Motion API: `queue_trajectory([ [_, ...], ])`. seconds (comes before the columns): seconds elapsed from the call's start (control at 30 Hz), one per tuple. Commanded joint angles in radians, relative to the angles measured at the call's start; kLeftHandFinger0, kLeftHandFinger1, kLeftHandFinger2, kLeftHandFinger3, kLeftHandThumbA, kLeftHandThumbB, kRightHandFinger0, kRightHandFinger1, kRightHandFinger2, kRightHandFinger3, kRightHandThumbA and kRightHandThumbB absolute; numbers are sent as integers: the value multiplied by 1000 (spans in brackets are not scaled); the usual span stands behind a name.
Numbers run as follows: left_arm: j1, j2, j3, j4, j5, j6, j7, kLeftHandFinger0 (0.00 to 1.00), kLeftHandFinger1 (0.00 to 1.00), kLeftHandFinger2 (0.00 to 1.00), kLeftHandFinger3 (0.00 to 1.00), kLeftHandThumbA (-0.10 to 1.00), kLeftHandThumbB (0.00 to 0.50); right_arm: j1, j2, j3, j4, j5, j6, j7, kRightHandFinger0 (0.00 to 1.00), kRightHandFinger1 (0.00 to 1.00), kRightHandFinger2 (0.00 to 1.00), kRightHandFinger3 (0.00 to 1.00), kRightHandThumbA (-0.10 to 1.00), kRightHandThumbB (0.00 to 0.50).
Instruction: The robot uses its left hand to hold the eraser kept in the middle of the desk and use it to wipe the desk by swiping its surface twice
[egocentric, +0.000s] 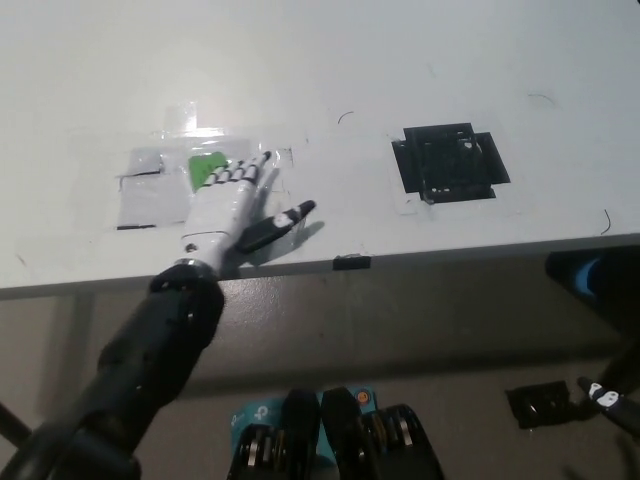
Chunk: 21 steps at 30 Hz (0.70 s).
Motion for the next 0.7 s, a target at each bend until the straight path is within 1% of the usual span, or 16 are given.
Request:
queue_trajectory([
  [0.0, 214, 67, 15, 124, -68, 86, -195, 1000, 1000, 1000, 1000, 1000, 426, -3, -12, -30, -44, 16, -65, -15, 1000, 1000, 954, 1000, 1000, 52],
  [0.03, 221, 70, 13, 124, -66, 84, -194, 1000, 1000, 1000, 1000, 1000, 422, -1, -12, -34, -46, 18, -63, -15, 1000, 1000, 968, 1000, 1000, 52],
  [0.07, 234, 77, 16, 122, -68, 89, -194, 1000, 1000, 1000, 1000, 1000, 444, 0, -12, -35, -49, 14, -53, -15, 1000, 1000, 978, 1000, 1000, 40],
  [0.1, 243, 83, 15, 116, -67, 85, -191, 1000, 1000, 1000, 1000, 1000, 482, 2, -14, -39, -50, 14, -52, -14, 1000, 1000, 993, 1000, 1000, 32],
  [0.13, 254, 90, 14, 109, -65, 76, -185, 1000, 1000, 1000, 1000, 1000, 494, 5, -16, -44, -50, 16, -52, -14, 1000, 1000, 1000, 1000, 1000, 33],
  [0.2, 262, 100, 22, 114, -72, 70, -186, 1000, 1000, 1000, 1000, 1000, 486, 7, -19, -52, -50, 23, -55, -12, 1000, 1000, 1000, 1000, 1000, 38],
  [0.27, 270, 111, 21, 120, -69, 68, -184, 1000, 1000, 1000, 1000, 1000, 453, 8, -23, -55, -45, 22, -61, -10, 1000, 1000, 1000, 1000, 1000, 32],
  [0.3, 275, 117, 18, 119, -63, 65, -181, 1000, 1000, 1000, 1000, 1000, 479, 9, -25, -54, -39, 16, -73, -14, 1000, 1000, 1000, 1000, 1000, 36],
  [0.33, 276, 121, 13, 120, -58, 63, -184, 1000, 1000, 1000, 1000, 1000, 496, 11, -26, -55, -40, 14, -74, -15, 1000, 1000, 991, 1000, 1000, 29],
  [0.37, 278, 127, 7, 121, -52, 60, -188, 1000, 1000, 1000, 1000, 1000, 500, 10, -27, -56, -40, 11, -72, -16, 1000, 1000, 988, 1000, 1000, 28],
  [0.4, 280, 130, 4, 130, -48, 51, -179, 1000, 1000, 1000, 1000, 1000, 500, 10, -28, -60, -39, 13, -76, -17, 1000, 1000, 985, 1000, 1000, 10],
  [0.6, 288, 134, -12, 130, -33, 60, -186, 1000, 1000, 1000, 1000, 1000, 500, 12, -32, -75, -42, 27, -78, -8, 1000, 1000, 989, 1000, 1000, 4],
  [0.63, 287, 136, -12, 127, -34, 66, -191, 1000, 1000, 1000, 1000, 1000, 495, 11, -32, -76, -37, 27, -80, -8, 1000, 1000, 988, 1000, 1000, 26],
  [0.67, 284, 133, -13, 131, -33, 66, -191, 1000, 1000, 1000, 1000, 1000, 495, 12, -33, -78, -37, 29, -82, -7, 1000, 1000, 985, 1000, 1000, 28],
])
